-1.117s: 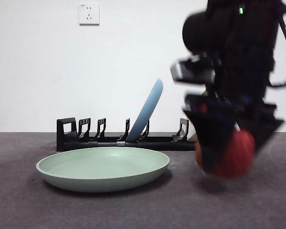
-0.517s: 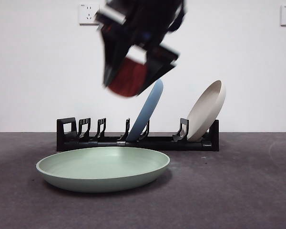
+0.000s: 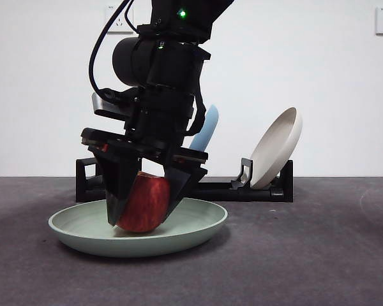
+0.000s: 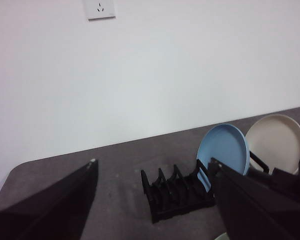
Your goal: Take the green plate from the plate rack,put the plate on the table,take the apple from the table,put the apple in the plate
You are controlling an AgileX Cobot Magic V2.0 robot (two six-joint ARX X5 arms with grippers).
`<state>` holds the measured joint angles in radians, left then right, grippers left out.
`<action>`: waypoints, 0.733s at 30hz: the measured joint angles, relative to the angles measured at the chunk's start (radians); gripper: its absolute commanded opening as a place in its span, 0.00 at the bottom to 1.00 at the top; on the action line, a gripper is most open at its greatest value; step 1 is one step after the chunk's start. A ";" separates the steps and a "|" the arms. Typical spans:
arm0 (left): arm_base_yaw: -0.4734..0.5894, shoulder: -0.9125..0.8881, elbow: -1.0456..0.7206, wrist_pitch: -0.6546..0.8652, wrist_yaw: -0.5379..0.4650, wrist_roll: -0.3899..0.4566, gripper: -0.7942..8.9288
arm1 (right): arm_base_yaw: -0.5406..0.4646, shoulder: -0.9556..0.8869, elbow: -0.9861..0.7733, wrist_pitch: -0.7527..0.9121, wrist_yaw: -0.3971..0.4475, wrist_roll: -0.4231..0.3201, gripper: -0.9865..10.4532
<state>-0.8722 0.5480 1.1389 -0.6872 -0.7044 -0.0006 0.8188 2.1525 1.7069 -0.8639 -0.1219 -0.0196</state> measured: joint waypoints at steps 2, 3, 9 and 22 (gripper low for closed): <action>0.000 0.000 0.000 -0.008 0.000 0.000 0.46 | 0.000 0.000 0.000 0.001 0.001 0.000 0.08; 0.000 0.000 0.000 -0.013 0.000 0.000 0.46 | 0.000 0.000 0.000 0.001 0.004 0.000 0.08; 0.000 0.000 0.000 -0.023 0.000 0.000 0.46 | -0.001 0.000 0.000 0.002 0.044 -0.007 0.08; 0.000 0.000 0.000 -0.057 0.000 0.000 0.46 | -0.001 0.001 0.000 -0.005 0.044 -0.026 0.53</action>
<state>-0.8722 0.5484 1.1389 -0.7441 -0.7044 -0.0010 0.8177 2.1532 1.7069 -0.8692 -0.0776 -0.0460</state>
